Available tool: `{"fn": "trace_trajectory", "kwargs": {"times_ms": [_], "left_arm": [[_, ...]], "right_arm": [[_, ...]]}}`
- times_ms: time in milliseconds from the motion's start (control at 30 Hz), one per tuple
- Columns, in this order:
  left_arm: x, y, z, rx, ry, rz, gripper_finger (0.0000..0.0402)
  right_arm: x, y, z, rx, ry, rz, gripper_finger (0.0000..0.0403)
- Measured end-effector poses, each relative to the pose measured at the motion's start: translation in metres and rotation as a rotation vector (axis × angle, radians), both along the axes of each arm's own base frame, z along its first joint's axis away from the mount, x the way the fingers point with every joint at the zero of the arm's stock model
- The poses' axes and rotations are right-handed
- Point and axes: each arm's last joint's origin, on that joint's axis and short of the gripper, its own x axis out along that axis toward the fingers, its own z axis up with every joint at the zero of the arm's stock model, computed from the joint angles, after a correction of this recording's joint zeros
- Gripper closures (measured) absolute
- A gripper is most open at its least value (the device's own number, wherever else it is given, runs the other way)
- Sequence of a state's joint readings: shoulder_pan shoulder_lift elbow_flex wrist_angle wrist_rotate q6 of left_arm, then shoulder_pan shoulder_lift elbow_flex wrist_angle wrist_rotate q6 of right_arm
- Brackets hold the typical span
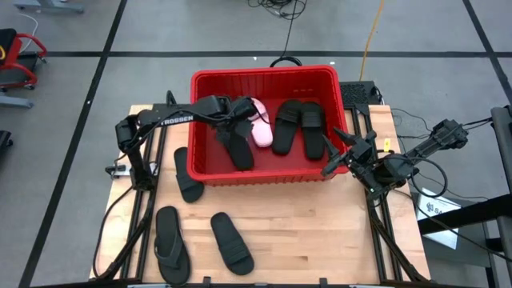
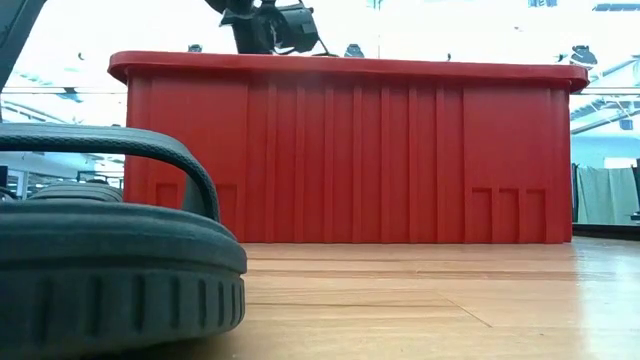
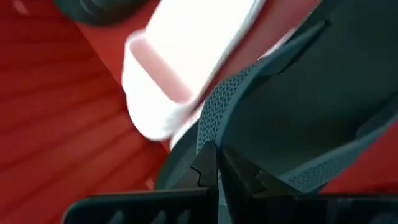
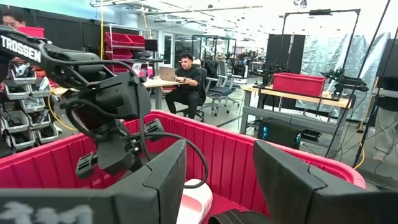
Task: Pick and place slides into bin
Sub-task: Put the black slipper into the red bin
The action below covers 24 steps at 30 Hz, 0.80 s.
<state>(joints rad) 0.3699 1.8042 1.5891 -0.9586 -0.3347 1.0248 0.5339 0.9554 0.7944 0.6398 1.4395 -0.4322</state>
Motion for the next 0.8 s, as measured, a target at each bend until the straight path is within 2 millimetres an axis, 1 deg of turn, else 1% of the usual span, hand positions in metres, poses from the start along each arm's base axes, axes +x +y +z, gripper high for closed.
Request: {"fn": "trace_trajectory", "kwargs": {"times_ms": [267, 700, 800], "left_arm": [[0.001, 0.0036, 0.0013, -0.009, -0.039, 0.016, 0.0398], [0.0022, 0.0048, -0.0008, 0.003, -0.011, -0.038, 0.0395], [0.0042, 0.0055, -0.0002, 0.007, -0.04, -0.023, 0.0399]], "right_arm": [[0.0016, -0.0043, 0.0001, 0.003, -0.002, -0.027, 0.0227], [0.0015, -0.0043, 0.0003, 0.004, -0.005, -0.027, 0.0227], [0.0015, -0.0043, 0.0004, 0.005, -0.005, -0.027, 0.0227]]}}
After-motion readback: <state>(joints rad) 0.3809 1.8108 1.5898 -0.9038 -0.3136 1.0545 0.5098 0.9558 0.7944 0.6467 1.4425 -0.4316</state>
